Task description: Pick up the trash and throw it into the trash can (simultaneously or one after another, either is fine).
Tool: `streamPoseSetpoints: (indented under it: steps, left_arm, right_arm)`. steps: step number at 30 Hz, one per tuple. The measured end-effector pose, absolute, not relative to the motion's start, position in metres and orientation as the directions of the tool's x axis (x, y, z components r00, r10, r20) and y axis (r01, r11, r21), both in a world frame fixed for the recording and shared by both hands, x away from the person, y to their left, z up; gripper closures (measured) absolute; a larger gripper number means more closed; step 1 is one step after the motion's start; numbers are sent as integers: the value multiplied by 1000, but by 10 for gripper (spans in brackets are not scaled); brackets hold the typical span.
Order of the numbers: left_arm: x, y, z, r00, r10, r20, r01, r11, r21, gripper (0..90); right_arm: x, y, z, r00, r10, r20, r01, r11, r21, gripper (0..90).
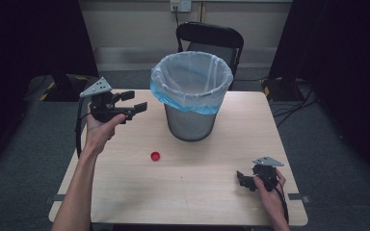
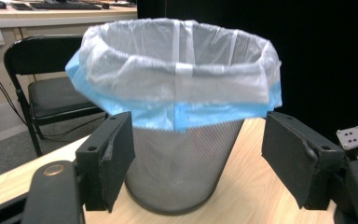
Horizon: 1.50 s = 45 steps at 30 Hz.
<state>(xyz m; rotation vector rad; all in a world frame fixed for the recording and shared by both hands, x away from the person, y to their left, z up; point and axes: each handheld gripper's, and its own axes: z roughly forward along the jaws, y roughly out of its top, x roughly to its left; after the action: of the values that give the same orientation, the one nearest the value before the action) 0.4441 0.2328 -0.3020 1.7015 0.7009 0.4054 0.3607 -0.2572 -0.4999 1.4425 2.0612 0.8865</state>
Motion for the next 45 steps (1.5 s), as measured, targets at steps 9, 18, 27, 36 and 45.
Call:
streamPoseSetpoints:
  steps: [9,18,27,36,45]
  left_arm:
    - [437,237,-327,757,646,-101,278,-178,944,227]
    - [435,237,-358,753,645,-129,338,-211,917,224]
    - [433,234,-381,744,658,-115,363,-254,896,257]
    - [429,227,-408,747,653,-124,394,-285,874,259]
    - [431,221,-434,744,651,-151,433,-298,850,318]
  right_arm:
    - [361,-257,-500,-336,942,-15,637,238,733,105]
    - [361,-257,-500,-336,942,-15,637,238,733,105]
    - [361,-257,-500,-336,942,-15,637,239,733,105]
    - [361,-257,-500,-336,942,-15,637,239,733,105]
    - [361,-257,-500,-336,942,-14,637,238,733,104]
